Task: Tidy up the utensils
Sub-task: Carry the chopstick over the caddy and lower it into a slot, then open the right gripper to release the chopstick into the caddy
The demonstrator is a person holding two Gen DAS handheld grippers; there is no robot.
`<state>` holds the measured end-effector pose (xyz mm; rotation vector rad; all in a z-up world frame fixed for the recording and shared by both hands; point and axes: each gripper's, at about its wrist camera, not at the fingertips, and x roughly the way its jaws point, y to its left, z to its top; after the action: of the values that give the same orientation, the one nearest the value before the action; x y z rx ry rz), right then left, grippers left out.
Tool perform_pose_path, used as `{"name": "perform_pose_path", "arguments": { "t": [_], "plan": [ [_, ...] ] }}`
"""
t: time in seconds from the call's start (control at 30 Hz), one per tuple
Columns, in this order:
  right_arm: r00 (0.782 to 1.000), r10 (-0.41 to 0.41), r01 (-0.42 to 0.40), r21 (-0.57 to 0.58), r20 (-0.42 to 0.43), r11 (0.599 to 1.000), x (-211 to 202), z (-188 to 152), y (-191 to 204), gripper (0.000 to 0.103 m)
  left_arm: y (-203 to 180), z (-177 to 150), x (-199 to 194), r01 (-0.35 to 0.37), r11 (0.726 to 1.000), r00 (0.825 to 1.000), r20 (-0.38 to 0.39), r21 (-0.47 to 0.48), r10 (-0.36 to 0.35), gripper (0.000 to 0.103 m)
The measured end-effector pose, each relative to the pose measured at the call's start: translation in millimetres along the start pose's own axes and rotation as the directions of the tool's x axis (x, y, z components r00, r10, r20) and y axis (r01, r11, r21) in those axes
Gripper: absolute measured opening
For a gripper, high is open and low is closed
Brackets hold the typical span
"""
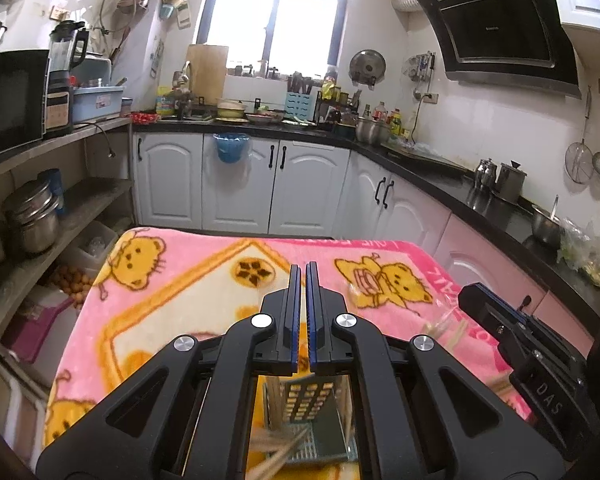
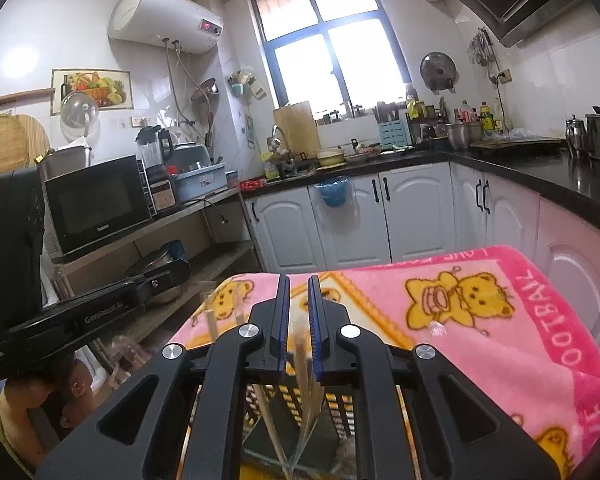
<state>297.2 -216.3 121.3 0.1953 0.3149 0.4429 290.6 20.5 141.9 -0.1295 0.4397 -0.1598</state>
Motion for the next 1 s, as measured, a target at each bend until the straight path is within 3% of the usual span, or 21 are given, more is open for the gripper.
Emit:
{"name": "perform_pose_path", "arguments": {
  "t": [0.17,0.3,0.37,0.63,1.0],
  "plan": [
    [1.000,-0.003,0.003,0.003,-0.017,1.000,-13.2,-4.1,-2.0,0.017,-2.5,-8.9,-10.6,0.007,1.000,1.000,-0.011,0.008,-0.007,0.002],
    [0.999,-0.001,0.002,0.007,-0.037,1.000,-21.1,-6.3,-2.2,0.021,-4.6,-14.6,-17.0,0.012,1.000,1.000,-0.026,0.010,-0.012,0.018],
    [0.999,-0.005,0.005,0.011,-0.051,1.000,-26.4,-8.4,-2.9,0.022,-4.4,-18.6,-20.8,0.020,1.000,0.999,-0.030,0.007,-0.020,0.019],
    [0.996,0.009,-0.008,0.012,-0.093,1.000,-47.4,-16.1,-2.8,0.031,-6.5,-36.7,-43.9,0.039,0.999,0.999,-0.034,0.015,-0.038,0.041],
    [0.990,0.037,-0.040,-0.020,-0.133,0.999,-73.9,-35.3,9.1,0.045,-8.3,-62.2,-69.1,0.047,0.999,0.998,-0.043,0.017,-0.046,0.063]
  ]
}}
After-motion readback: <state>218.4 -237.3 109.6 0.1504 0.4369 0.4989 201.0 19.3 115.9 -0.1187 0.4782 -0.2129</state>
